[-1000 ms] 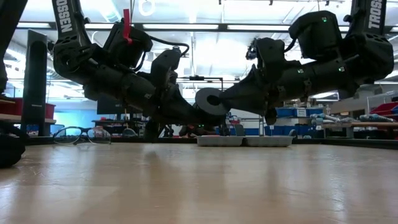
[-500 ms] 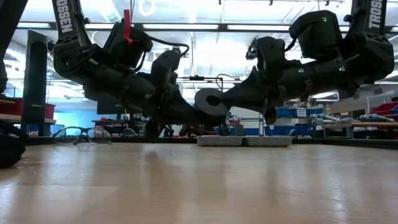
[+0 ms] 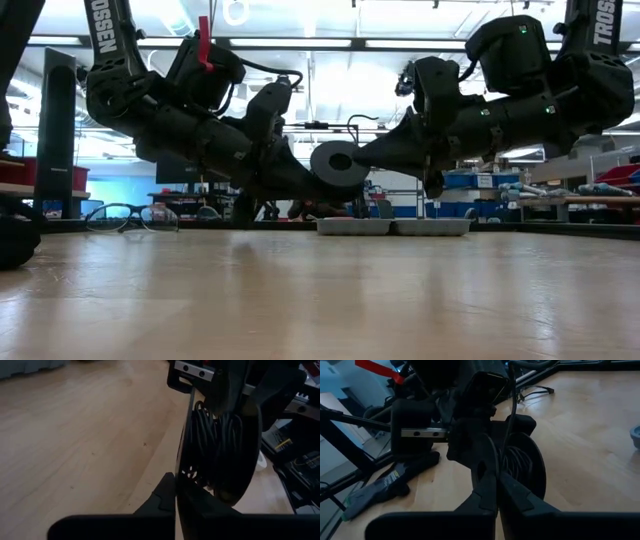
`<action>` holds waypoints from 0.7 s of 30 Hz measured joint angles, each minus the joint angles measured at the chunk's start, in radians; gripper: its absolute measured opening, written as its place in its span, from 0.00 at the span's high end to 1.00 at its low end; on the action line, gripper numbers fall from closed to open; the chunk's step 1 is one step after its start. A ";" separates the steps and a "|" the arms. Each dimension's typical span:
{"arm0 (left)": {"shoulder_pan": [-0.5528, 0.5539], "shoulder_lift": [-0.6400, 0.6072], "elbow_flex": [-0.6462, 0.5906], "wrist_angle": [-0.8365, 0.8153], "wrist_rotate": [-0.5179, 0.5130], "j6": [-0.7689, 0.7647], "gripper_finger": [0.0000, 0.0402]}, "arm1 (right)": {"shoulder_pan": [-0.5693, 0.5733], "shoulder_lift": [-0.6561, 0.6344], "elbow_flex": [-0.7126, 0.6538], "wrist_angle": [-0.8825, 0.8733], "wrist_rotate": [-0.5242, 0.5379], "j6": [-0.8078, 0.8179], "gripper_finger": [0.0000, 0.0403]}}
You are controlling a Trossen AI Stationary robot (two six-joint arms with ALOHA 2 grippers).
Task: Coil cords
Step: Coil the black wire onto the black spool
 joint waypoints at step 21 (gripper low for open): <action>0.000 0.000 0.000 -0.011 0.020 -0.002 0.75 | 0.001 0.000 0.000 0.006 -0.026 0.000 1.00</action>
